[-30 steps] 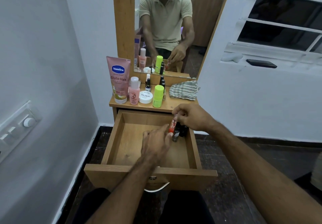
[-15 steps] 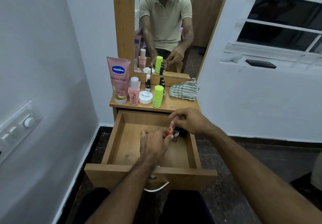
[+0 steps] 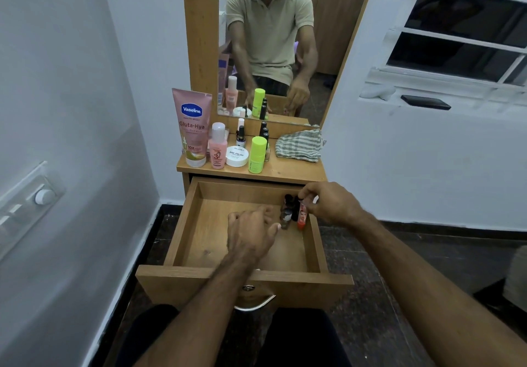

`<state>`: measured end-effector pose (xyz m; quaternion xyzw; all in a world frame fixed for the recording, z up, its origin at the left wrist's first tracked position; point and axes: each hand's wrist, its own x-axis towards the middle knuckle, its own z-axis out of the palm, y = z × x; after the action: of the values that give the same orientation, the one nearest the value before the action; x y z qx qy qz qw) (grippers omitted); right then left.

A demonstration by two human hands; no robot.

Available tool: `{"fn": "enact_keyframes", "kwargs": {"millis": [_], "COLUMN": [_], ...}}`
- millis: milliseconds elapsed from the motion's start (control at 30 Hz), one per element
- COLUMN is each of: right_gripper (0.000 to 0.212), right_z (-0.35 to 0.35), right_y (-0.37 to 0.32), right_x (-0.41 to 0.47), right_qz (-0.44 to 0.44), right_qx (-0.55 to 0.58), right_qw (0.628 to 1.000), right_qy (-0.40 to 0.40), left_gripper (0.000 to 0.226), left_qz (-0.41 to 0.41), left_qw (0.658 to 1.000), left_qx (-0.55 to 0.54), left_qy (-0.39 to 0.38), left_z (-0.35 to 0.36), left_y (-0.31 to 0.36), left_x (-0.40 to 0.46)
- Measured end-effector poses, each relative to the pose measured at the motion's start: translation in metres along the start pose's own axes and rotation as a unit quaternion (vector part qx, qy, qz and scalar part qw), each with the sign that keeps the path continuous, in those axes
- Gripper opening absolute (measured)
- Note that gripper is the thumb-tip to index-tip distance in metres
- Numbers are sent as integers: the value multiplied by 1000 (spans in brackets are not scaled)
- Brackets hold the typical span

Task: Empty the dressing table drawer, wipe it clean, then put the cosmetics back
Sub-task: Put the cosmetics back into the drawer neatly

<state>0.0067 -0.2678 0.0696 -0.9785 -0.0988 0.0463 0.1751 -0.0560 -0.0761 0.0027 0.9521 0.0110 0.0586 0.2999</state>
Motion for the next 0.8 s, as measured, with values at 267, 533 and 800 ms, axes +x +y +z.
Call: {"fn": "enact_keyframes", "kwargs": {"millis": [267, 533, 800], "right_gripper": [22, 24, 28], "right_z": [30, 46, 44], "right_y": [12, 14, 15], "right_x": [2, 7, 8], "right_qz": [40, 34, 27], "right_qx": [5, -26, -46], "right_qw": [999, 999, 998], "right_qy": [3, 28, 26], "left_gripper": [46, 47, 46], "left_qz": [-2, -7, -15], "left_qw": [1000, 1000, 1000], "left_qx": [8, 7, 10], "left_qy": [-3, -8, 3], "left_z": [-1, 1, 0], "left_y": [0, -1, 0], "left_x": [0, 1, 1]}}
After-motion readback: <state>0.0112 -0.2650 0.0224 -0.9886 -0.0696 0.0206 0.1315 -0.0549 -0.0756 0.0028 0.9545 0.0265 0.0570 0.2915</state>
